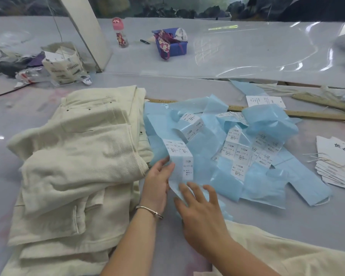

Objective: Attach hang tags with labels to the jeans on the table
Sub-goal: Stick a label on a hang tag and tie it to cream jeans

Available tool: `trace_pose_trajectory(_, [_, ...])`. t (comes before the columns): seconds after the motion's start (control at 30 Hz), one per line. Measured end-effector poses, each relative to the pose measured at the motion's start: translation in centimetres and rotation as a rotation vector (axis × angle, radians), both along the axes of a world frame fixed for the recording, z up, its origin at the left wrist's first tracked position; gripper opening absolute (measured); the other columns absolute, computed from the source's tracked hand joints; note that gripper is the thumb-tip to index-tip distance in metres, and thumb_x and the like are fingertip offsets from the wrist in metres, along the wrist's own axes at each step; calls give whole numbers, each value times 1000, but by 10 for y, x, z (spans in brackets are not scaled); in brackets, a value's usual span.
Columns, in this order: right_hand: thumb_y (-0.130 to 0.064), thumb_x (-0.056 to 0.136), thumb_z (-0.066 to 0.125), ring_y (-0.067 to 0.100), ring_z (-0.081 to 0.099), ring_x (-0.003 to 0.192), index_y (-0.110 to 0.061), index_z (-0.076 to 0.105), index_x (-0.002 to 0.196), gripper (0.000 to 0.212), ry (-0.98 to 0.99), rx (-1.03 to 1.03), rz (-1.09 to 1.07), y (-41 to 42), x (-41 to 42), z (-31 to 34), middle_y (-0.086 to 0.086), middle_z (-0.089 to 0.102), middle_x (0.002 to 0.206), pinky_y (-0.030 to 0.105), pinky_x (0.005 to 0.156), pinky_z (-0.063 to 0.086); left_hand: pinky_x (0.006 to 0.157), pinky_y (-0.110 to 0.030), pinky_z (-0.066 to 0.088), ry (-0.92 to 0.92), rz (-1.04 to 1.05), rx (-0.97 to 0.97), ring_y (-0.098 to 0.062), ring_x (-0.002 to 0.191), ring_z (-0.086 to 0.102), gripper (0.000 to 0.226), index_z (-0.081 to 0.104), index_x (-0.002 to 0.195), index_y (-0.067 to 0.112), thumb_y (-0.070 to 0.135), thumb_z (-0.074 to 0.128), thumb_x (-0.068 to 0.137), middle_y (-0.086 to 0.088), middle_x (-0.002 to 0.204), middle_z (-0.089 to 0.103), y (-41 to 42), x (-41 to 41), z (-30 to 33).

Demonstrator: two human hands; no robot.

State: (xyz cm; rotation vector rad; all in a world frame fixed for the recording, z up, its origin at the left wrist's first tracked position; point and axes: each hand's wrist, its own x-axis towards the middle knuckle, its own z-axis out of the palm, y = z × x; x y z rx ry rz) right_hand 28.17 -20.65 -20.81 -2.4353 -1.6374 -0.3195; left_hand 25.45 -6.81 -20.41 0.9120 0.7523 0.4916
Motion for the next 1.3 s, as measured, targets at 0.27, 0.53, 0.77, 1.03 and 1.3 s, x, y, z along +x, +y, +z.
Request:
trace_pose_trajectory(0.27, [-40,88,58,24,52,118,-33,60,127,40,225,203,123,-10,-2,11,8,58,130,43,99,36,98,-46,46,-57,25,-37,-33,104,60,28,63,114,2,-5,44,95,-22,111,65,-1,-1,2])
trace_pose_trajectory(0.53, [-31,92,54,13,47,116,-25,53,135,44,662,567,-232,2,28,27,0,52,126,28,101,36,66,-27,53,-71,-9,47,-18,75,64,38,71,98,10,-12,42,89,-8,88,72,-4,-4,11])
trace_pose_trajectory(0.77, [-6,86,66,1,59,80,-32,67,110,35,1023,505,-237,17,64,52,-7,67,85,22,74,47,70,-32,57,-123,-55,54,-24,83,70,34,70,103,5,4,54,73,-13,100,73,-5,-8,19])
trace_pose_trajectory(1.03, [-9,79,75,5,60,79,-25,71,97,25,954,475,-156,16,67,56,-12,64,78,22,79,49,77,-40,59,-54,-35,25,-33,92,71,27,74,102,7,23,68,82,-17,105,73,-9,-3,25])
trace_pose_trajectory(1.3, [-14,80,76,11,46,105,-19,73,80,6,710,436,-81,13,64,77,-3,57,106,12,87,35,72,-33,58,39,-44,123,-24,85,72,13,79,88,17,17,66,88,-11,97,75,-8,-4,34])
